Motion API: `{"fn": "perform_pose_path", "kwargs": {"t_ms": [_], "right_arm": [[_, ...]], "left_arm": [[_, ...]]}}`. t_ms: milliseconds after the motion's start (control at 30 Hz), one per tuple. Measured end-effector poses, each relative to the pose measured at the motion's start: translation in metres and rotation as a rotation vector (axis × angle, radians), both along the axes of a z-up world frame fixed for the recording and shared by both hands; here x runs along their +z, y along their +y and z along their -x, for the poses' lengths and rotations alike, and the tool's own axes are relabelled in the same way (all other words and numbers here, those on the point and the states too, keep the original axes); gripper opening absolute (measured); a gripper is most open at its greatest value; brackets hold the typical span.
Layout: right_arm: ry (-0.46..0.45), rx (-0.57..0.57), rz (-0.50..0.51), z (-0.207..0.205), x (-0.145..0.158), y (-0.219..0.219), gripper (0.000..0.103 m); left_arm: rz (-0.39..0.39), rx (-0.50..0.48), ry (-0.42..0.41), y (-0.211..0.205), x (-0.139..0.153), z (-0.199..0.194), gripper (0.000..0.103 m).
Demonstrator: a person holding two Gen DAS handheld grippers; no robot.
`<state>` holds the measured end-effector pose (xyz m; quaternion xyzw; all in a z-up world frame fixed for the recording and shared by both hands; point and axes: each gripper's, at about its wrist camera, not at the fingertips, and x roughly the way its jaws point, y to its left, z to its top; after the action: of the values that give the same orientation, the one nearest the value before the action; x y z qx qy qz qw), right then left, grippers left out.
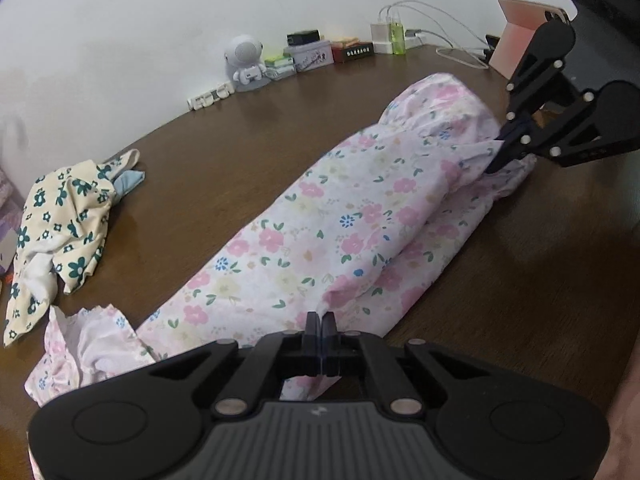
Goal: Fold clothes
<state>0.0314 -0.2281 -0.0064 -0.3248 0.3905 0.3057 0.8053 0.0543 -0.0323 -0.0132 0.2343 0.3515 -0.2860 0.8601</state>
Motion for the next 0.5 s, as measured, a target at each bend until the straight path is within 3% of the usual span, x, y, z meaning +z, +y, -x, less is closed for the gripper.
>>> {"fn": "perform_pose_path", "kwargs": {"t_ms": [167,233,367,433,500], "right_arm": [[0.055,-0.012,-0.037,-0.002,0.004,-0.006,0.005],[0.092,-0.025,-0.127,-0.004,0.017,-0.014,0.013],[0.110,-0.049,-0.400,-0.009,0.055,-0.026,0.045],[0.092,-0.079,-0.503,-0.018,0.063,-0.025,0.048],[0.041,-0.146,-0.485,-0.034,0.053,-0.011,0.048]], "left_arm": [[-0.006,-0.005,-0.002,0.001,-0.003,-0.002,0.000],[-0.007,-0.006,-0.005,0.001,-0.003,-0.001,0.000],[-0.006,-0.006,-0.011,0.000,-0.003,0.001,0.000],[-0.005,-0.003,-0.013,0.000,-0.003,0.003,0.000],[-0.001,0.000,-0.015,0.000,-0.003,0.004,0.000]]}}
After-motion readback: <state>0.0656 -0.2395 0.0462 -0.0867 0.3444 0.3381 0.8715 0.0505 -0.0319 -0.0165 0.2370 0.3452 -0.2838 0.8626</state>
